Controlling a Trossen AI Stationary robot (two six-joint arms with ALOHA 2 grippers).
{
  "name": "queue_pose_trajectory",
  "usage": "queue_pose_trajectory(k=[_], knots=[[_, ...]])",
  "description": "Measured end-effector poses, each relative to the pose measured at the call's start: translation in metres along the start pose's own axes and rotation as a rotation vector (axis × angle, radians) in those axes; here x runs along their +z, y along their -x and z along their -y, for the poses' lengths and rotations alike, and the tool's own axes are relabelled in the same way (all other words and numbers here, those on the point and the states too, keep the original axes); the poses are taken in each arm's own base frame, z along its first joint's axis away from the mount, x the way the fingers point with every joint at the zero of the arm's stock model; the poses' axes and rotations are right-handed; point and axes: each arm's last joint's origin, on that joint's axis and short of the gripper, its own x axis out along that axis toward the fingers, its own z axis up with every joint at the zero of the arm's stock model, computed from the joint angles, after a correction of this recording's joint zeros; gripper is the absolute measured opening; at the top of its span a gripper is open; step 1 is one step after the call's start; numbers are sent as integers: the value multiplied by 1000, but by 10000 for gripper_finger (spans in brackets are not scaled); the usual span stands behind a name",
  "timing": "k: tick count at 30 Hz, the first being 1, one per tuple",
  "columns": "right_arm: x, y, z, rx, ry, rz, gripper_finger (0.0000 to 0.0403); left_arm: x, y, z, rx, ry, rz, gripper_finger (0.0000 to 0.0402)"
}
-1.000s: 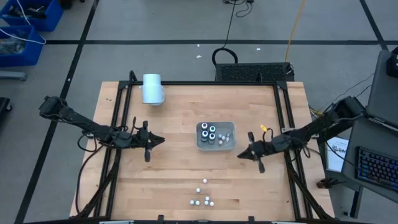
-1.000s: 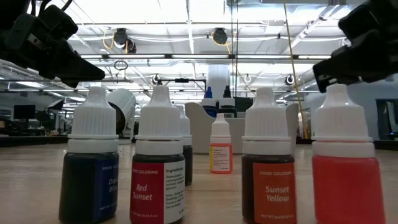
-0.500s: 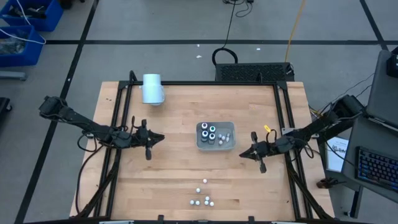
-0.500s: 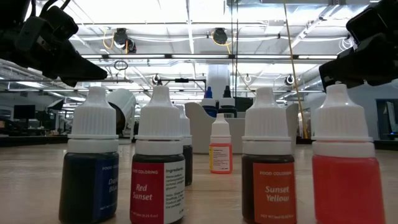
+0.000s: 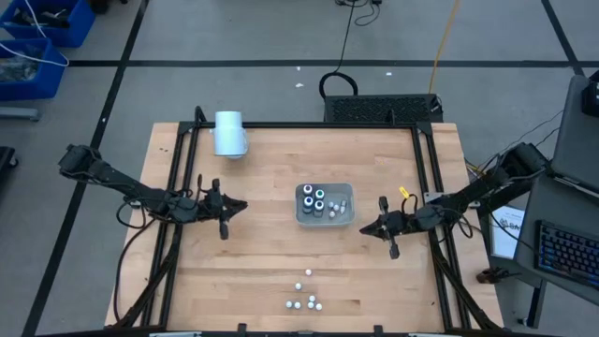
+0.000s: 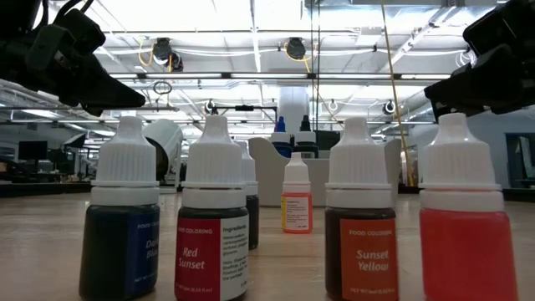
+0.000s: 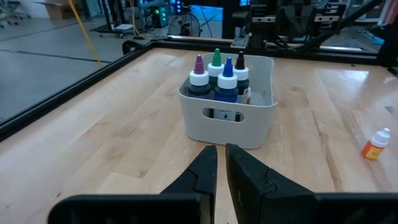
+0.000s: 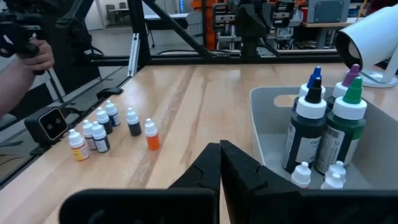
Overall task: Pick & Place food coloring
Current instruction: Put the small orange food coloring bottle into the gray bin
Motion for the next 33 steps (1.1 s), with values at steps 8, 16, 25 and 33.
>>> queue_pose_trajectory(k=[8,16,25,33], knots=[[0,0,0,-1,2,-2,0,2,0,0,1,14,21,37],[0,0,0,-6,2,-2,0,3,0,0,0,14,26,37],[-6,-1,4,-137,-2,-33,0,4,0,3,-97,42,24,37],[-12,-5,4,-145,-10,-57,0,4,1,5,-118,2,21,37]])
